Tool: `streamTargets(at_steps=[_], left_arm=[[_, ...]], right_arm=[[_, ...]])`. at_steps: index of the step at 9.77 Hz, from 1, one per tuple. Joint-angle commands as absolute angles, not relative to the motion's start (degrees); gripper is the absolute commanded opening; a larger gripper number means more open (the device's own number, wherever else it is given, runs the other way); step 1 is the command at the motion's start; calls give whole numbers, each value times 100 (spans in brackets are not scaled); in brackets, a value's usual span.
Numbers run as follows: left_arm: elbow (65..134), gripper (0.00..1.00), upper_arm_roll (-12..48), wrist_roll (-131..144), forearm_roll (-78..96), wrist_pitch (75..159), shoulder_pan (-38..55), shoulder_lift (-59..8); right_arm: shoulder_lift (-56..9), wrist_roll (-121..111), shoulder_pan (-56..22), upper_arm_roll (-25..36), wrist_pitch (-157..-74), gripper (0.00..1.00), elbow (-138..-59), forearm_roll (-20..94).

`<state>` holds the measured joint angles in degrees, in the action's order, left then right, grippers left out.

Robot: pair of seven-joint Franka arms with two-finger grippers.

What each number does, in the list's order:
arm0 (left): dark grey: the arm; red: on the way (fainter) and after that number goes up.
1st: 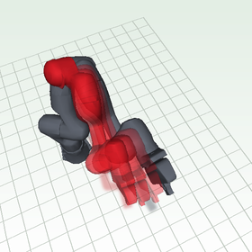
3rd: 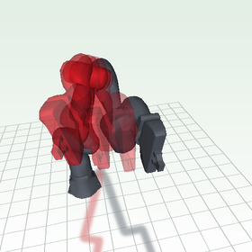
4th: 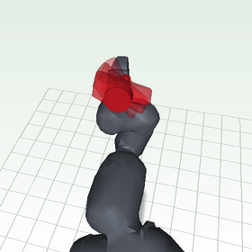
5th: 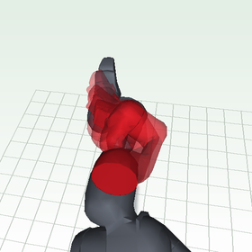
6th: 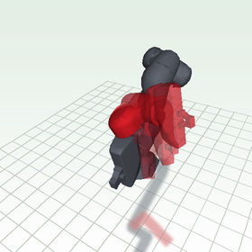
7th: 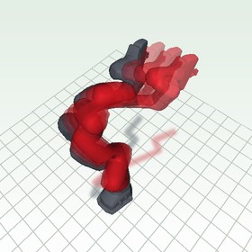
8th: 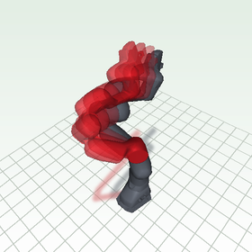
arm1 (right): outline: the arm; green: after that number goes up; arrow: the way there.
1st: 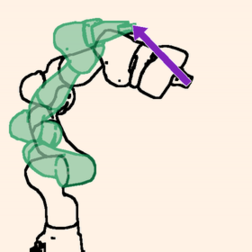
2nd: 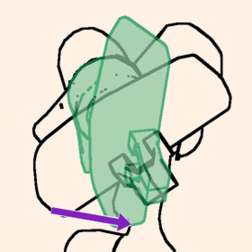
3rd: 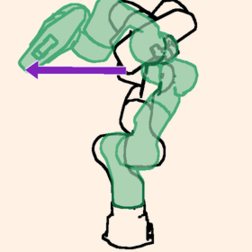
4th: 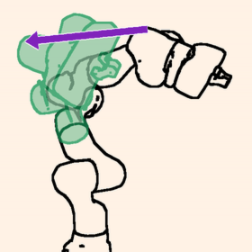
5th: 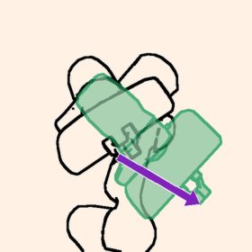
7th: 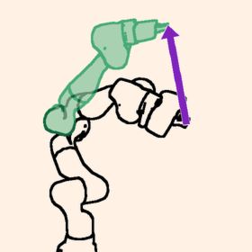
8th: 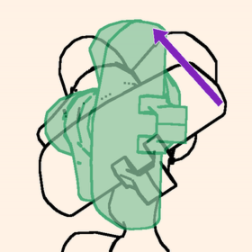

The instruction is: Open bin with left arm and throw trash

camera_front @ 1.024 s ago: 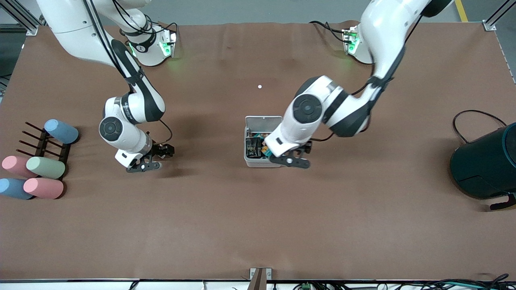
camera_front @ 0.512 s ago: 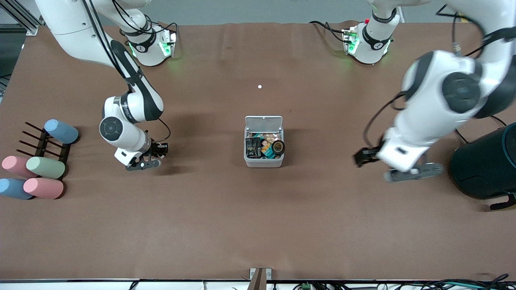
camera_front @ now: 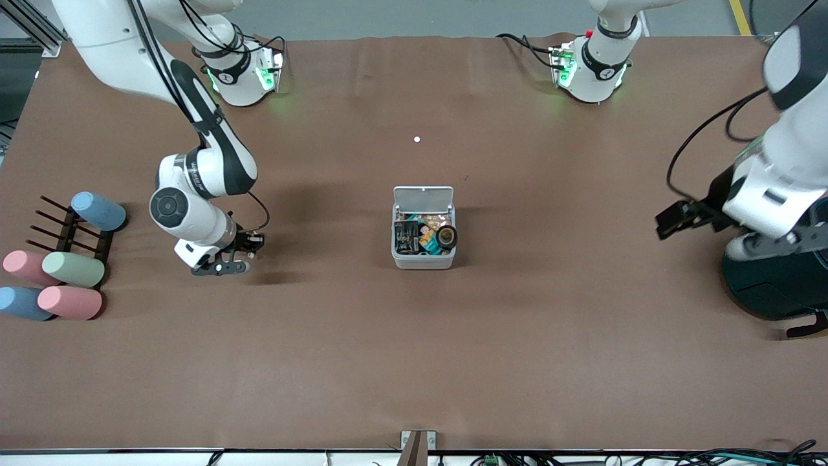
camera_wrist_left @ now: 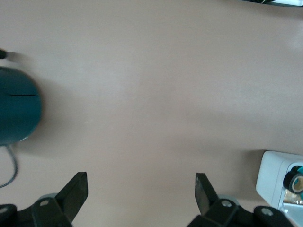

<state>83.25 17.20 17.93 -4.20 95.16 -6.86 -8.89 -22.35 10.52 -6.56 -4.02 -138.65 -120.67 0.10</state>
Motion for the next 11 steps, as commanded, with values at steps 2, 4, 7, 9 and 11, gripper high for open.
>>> streamTargets(at_steps=[2,4,7,9,11], left_arm=[[8674,100,537,1277,-79,9185,185,-264],[8657,100,484,897,-123,9211,167,-264],[8710,100,290,800,-53,9150,193,-176],[8657,100,281,791,-62,9053,71,-280],[8622,100,299,879,-35,9062,114,-325]], right_arm=[[-2030,2833,-1009,-860,-12692,0,-10595,585],[-2248,4150,-1684,-861,-12744,0,-9909,650],[-2802,5499,-2590,-861,-12779,0,-9020,607],[-2917,6175,-3030,-853,-12945,0,-8825,563],[-3005,6328,-3356,-844,-13034,1,-8780,545]])
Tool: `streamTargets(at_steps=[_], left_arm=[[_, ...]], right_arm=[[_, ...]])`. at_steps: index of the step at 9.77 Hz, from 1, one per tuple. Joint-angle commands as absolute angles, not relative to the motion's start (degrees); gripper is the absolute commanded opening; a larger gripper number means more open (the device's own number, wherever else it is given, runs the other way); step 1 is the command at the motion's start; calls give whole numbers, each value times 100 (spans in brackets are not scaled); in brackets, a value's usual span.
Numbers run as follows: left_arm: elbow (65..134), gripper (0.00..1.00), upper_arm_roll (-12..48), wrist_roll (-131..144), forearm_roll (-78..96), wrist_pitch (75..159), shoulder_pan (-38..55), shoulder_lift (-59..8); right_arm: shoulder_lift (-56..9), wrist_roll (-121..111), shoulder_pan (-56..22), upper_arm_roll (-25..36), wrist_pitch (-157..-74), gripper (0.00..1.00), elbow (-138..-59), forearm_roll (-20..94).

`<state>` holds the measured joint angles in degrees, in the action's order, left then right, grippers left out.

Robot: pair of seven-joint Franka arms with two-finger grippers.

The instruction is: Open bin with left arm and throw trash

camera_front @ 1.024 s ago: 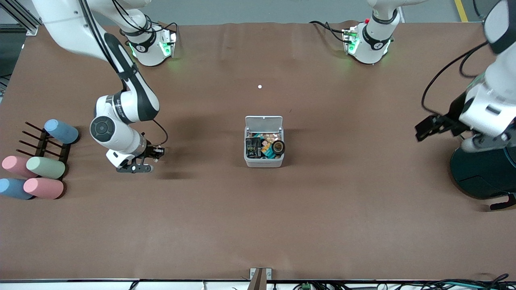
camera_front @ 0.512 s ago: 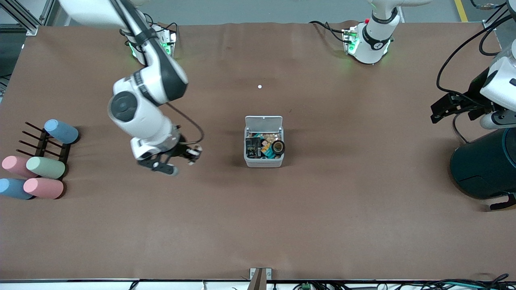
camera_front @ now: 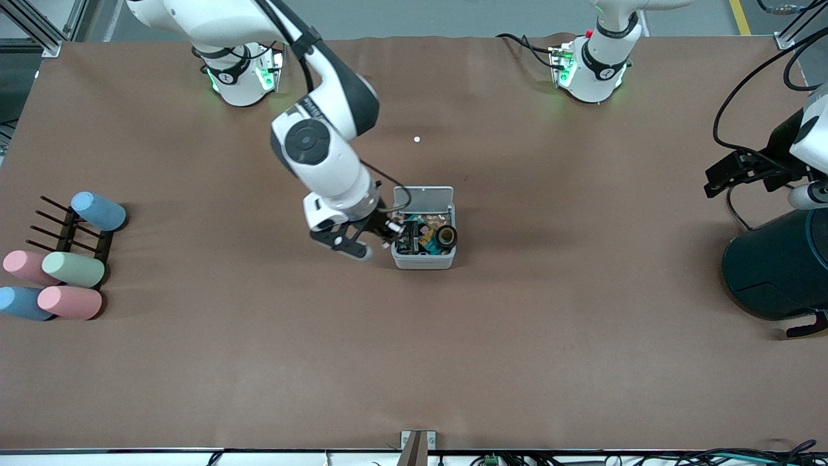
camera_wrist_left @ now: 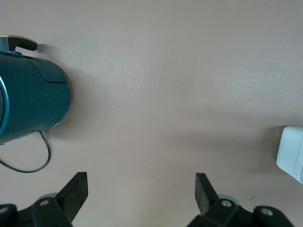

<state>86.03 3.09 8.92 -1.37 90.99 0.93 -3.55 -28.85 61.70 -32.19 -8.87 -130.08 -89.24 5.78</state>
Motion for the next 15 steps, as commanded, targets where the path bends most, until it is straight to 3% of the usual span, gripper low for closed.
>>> streamTargets(at_steps=[1,3,4,5,7,11,15], left_arm=[[8622,100,299,870,-35,9062,106,-325],[8622,100,281,791,-35,9062,70,-334],[8622,100,281,782,-44,9062,79,-334],[8622,100,281,782,-44,9062,97,-334],[8622,100,290,774,-26,9062,70,-334],[8622,100,290,792,-35,9062,79,-343],[8622,100,281,791,-44,9062,79,-343]], right_arm=[[-3128,6328,-3514,-835,-13060,2,-8780,528],[-3278,6319,-3647,-809,-13113,4,-8789,440],[-3296,6319,-3674,-809,-13113,12,-8789,439],[-3322,6319,-3665,-809,-13113,33,-8789,431],[-3322,6319,-3648,-809,-13105,55,-8789,422],[-3156,6258,-3324,-809,-12930,56,-8789,457],[-1911,5383,-1938,-861,-10703,56,-8824,702]])
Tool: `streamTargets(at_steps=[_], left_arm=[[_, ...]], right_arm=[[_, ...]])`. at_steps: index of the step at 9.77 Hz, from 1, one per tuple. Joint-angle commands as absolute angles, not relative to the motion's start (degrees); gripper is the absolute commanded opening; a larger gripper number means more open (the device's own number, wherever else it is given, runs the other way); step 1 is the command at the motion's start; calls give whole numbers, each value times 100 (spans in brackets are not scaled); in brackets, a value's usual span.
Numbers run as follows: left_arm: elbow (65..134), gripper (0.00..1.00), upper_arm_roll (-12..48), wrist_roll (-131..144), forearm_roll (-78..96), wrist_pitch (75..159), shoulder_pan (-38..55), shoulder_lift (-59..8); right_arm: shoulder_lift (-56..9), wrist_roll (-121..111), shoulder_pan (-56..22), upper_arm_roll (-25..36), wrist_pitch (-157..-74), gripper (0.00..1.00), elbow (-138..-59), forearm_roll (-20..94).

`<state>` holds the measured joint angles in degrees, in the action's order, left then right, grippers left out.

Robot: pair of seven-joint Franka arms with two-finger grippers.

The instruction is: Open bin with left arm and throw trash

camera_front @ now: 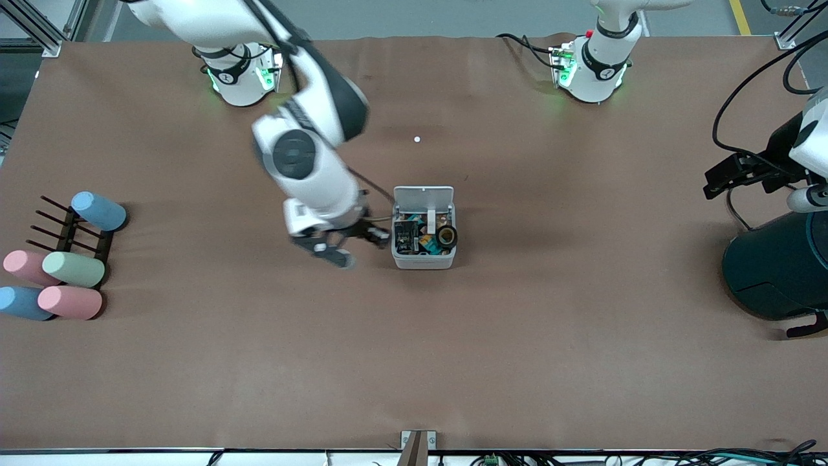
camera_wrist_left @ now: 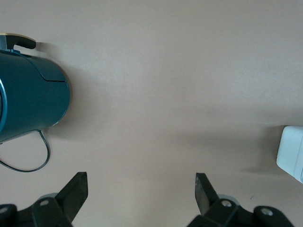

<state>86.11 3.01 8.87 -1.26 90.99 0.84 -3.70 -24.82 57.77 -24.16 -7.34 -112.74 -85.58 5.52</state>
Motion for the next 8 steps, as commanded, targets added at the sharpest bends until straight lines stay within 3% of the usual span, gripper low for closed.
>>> streamTargets(at_steps=[1,5,6,7,8], left_arm=[[8622,100,281,782,-44,9062,70,-343],[8674,100,334,878,-35,9053,123,-273],[8710,100,343,835,-35,9061,80,-229],[8954,100,343,826,-35,9131,70,-46],[9382,100,343,861,-35,9410,79,234]], right_arm=[[-1594,4787,-1516,-853,-10079,56,-8833,799],[-259,2115,58,-809,-7879,68,-8824,782],[50,1587,383,-809,-7544,77,-8816,747],[392,1191,656,-800,-7297,97,-8815,704],[622,986,851,-800,-7243,100,-8815,634]])
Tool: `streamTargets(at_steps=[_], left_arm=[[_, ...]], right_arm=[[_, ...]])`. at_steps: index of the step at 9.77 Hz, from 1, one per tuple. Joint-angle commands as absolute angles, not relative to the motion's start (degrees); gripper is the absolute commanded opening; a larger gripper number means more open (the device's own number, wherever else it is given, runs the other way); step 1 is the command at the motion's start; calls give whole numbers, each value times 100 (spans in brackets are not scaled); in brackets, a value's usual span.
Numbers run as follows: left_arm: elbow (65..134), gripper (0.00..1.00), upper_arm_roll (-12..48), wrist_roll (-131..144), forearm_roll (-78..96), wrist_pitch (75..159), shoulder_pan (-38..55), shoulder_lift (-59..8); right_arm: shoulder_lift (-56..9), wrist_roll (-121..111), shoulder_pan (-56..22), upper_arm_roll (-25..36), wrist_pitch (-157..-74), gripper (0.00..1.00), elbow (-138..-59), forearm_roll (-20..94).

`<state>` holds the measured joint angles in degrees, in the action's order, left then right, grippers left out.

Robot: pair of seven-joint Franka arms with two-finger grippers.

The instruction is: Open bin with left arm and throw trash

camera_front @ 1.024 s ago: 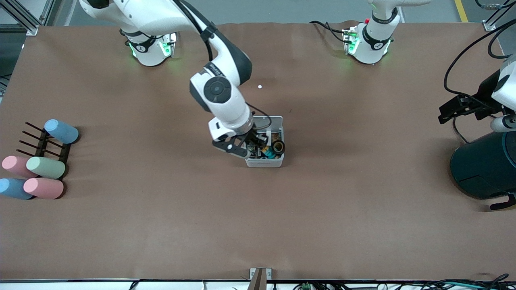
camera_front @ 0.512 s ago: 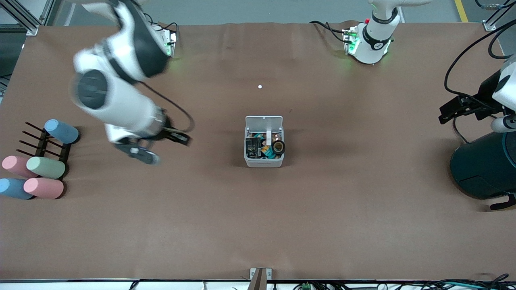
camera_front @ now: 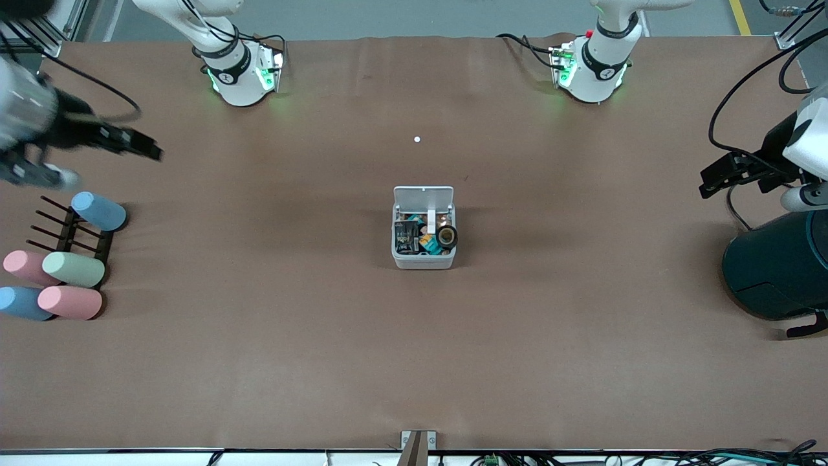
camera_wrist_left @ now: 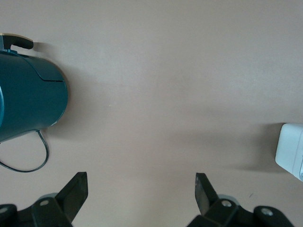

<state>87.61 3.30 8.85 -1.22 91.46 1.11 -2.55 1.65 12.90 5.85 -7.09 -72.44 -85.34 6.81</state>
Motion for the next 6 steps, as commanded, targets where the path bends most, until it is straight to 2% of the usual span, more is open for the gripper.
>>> streamTargets(at_steps=[1,6], left_arm=[[9465,100,343,879,-35,9448,88,307],[9159,100,343,765,-53,9299,79,123]], right_arm=[[641,889,896,-800,-7260,100,-8781,546],[598,510,905,-817,-7592,100,-8719,246]])
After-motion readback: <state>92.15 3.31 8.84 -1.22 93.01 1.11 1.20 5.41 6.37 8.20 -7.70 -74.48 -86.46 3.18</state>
